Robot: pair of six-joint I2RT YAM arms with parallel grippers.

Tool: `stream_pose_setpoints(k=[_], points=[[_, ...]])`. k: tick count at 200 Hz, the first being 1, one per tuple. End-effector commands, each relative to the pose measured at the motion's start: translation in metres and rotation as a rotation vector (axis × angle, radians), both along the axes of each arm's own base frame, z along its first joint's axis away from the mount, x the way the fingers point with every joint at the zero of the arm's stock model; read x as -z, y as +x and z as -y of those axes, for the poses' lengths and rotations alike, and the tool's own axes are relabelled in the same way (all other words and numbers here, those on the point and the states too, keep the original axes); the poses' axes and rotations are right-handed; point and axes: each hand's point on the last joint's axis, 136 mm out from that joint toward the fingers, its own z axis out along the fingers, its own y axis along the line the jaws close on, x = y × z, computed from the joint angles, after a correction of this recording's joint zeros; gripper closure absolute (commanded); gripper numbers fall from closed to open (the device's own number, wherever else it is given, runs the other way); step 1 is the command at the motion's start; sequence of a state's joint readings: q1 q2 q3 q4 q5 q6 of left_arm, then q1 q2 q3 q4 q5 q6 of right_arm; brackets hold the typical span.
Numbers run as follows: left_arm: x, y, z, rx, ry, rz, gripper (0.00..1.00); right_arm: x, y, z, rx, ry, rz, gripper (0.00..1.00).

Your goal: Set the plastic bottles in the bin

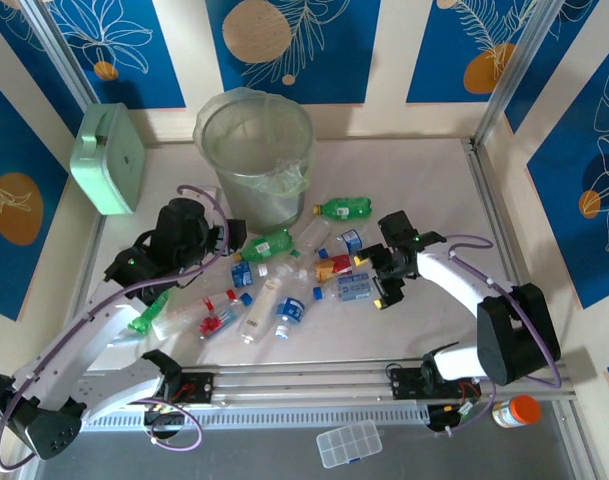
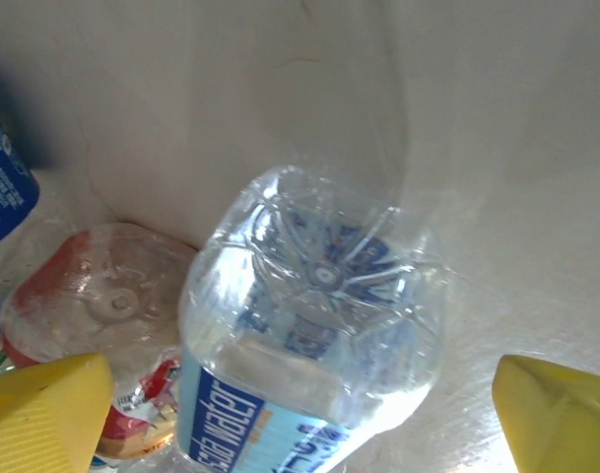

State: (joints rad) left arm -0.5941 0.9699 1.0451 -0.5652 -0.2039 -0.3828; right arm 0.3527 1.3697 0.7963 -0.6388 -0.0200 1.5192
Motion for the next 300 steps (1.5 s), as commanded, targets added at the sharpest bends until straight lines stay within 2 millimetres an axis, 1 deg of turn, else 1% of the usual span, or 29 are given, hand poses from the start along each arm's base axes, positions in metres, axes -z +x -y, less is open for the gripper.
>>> stream_pose_setpoints(k=[1, 53, 110, 126, 145, 171, 189, 204, 249, 300], points=[[0.0, -0.003, -0.006, -0.005, 0.024, 0.017, 0.3, -0.001, 0.007, -0.007, 0.026, 0.015, -0.008, 0.08], [0.004, -0.005, -0.005, -0.005, 0.014, 0.007, 0.3, 0.004, 0.012, -0.008, 0.015, -0.027, -0.038, 0.2], [0.004, -0.004, -0.003, 0.001, 0.009, 0.011, 0.3, 0.008, 0.007, -0.001, -0.004, -0.071, -0.046, 0.31], [0.005, -0.003, -0.002, 0.004, 0.01, 0.009, 0.3, 0.005, 0.008, 0.002, -0.02, -0.097, -0.038, 0.35], [0.005, -0.003, -0.002, 0.007, 0.011, 0.01, 0.3, 0.0, 0.01, 0.005, -0.044, -0.12, -0.032, 0.36], [0.003, -0.003, -0.002, 0.011, 0.016, 0.016, 0.3, -0.012, 0.014, 0.009, -0.092, -0.16, -0.011, 0.4], [0.003, -0.003, -0.001, 0.016, 0.016, 0.017, 0.3, -0.015, 0.014, 0.011, -0.129, -0.182, -0.004, 0.42], [0.003, -0.003, 0.0, 0.022, 0.019, 0.017, 0.3, -0.012, 0.013, 0.011, -0.163, -0.191, -0.022, 0.42], [0.003, -0.004, 0.002, 0.033, 0.013, 0.013, 0.3, 0.005, 0.005, 0.011, -0.247, -0.195, -0.103, 0.41], [0.003, -0.005, 0.005, 0.039, -0.01, 0.005, 0.3, 0.015, 0.009, 0.005, -0.263, -0.182, -0.12, 0.32]])
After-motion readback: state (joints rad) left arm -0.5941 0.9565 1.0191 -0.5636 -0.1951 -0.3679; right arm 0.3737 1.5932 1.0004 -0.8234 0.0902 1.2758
